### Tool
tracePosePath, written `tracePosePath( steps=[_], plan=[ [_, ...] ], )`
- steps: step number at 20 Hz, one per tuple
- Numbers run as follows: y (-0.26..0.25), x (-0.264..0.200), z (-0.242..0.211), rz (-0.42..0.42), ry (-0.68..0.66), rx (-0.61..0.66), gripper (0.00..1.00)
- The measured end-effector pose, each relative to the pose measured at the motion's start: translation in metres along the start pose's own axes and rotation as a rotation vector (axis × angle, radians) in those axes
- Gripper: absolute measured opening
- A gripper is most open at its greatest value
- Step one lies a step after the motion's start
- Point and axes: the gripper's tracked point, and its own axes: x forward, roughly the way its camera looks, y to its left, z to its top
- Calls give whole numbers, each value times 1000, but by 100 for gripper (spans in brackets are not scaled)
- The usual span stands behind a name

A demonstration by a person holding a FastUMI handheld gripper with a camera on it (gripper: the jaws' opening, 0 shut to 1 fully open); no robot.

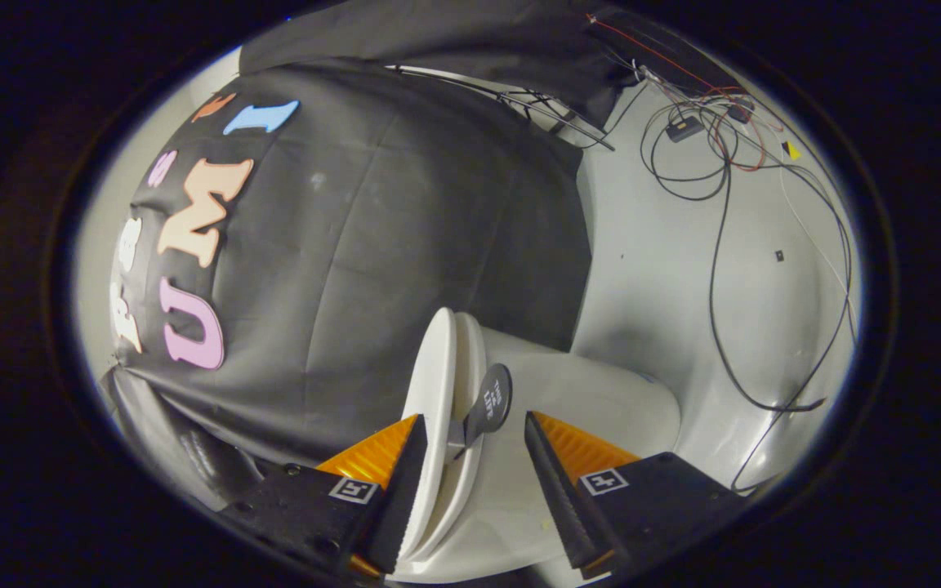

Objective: Open the toilet lid.

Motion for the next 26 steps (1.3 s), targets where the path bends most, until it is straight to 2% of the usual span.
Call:
tracePosePath(
  steps=[2,4,7,9,11,17,26],
  plan=[
    [0,8,6,18,1,34,72],
    [11,13,10,86,3,62,60],
    [1,22,13,51,16,94,37],
    [4,21,13,70,11,108,22],
    [7,19,13,101,9,114,14],
    [34,12,14,174,4,-17,10],
    [100,-5,15,193,21,-282,10]
  ],
)
